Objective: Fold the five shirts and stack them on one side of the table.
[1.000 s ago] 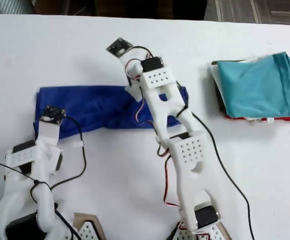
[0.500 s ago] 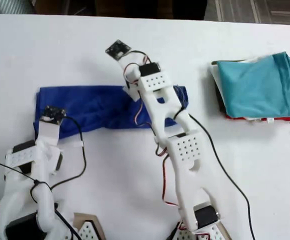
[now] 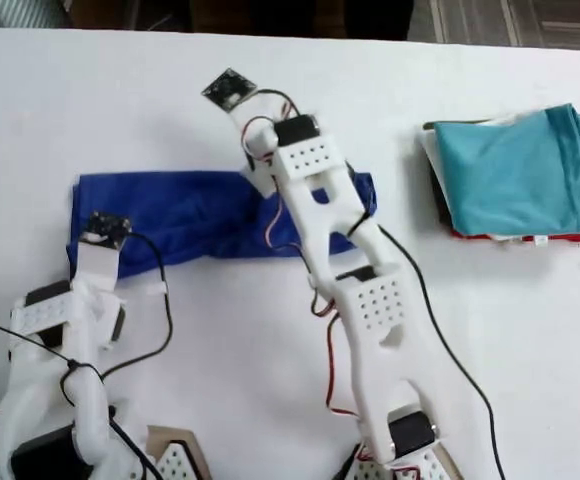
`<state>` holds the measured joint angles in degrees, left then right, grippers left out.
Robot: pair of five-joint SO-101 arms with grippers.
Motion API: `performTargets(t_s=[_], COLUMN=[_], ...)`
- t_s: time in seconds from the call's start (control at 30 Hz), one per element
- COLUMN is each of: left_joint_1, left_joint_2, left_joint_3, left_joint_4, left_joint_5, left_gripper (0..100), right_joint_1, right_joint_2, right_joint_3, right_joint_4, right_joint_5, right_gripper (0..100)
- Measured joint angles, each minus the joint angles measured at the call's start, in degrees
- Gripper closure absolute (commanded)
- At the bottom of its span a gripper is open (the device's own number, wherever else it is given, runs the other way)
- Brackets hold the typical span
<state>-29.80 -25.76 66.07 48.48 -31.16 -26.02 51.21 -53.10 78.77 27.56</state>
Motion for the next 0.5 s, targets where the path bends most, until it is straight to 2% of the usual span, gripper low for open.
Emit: performTargets(t_s=[0.27,0.5], left_joint_1=[0.00,0.00], left_joint_2=[0.00,0.00], left_joint_3=[0.00,0.00], left_joint_4=[0.00,0.00], left_joint_5=[0.00,0.00], left_gripper=[97,97], right_joint_1=[0.00,-0.09], right_joint_2=[-3.34,2.46], right_joint_3=[0.09,0.09], right_joint_4=[2.29,-0.44], right_joint_5=[0.00,0.00], right_gripper=[97.8,97.8])
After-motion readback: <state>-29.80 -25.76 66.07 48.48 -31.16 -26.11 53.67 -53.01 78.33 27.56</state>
